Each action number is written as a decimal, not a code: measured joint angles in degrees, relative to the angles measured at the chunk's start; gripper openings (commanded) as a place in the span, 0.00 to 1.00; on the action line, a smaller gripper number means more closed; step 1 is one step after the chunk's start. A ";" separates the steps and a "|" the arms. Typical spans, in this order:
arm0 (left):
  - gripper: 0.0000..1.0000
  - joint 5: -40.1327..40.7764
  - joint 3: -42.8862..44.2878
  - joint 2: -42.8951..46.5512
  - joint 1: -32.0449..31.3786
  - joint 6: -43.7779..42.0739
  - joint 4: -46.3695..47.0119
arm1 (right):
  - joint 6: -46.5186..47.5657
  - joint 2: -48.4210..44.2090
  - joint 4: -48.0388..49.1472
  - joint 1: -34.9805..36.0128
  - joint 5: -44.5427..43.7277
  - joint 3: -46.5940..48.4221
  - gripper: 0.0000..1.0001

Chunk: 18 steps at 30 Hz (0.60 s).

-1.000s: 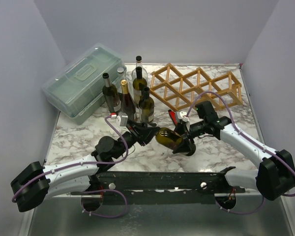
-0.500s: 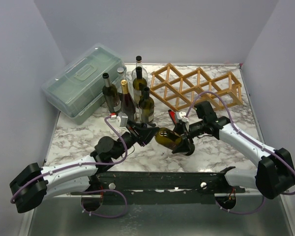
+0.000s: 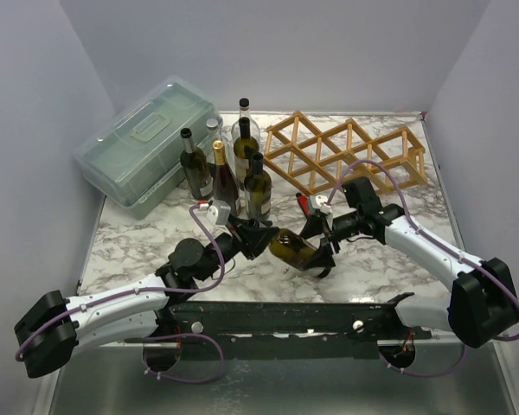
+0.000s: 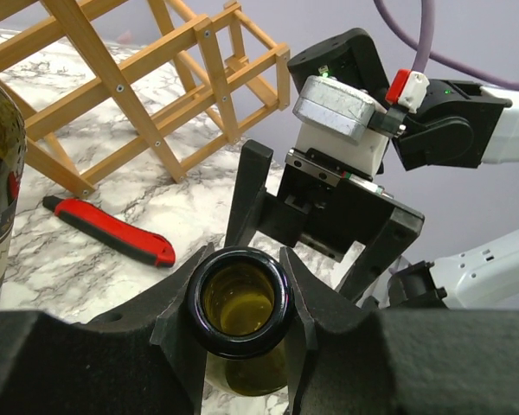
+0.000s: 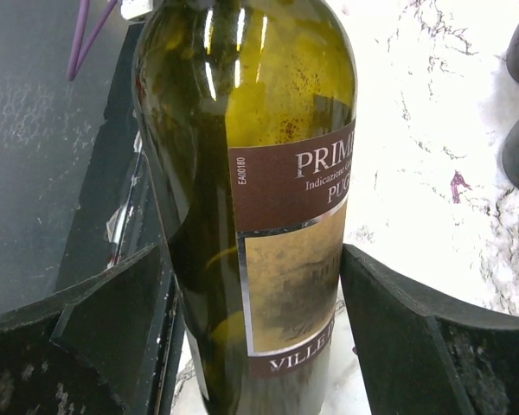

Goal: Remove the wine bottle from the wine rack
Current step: Place the wine bottle at the center of the board.

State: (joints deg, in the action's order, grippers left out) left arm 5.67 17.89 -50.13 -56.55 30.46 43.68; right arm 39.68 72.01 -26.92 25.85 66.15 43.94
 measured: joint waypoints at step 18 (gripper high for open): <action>0.00 0.17 5.38 7.67 -0.04 -10.58 -19.47 | 4.13 -0.74 -4.26 0.02 0.17 1.75 0.99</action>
State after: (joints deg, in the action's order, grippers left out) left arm 5.85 23.27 -42.46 -56.60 19.88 24.21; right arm 43.81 71.26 -31.18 25.87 66.32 45.69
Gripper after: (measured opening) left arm 0.356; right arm 0.992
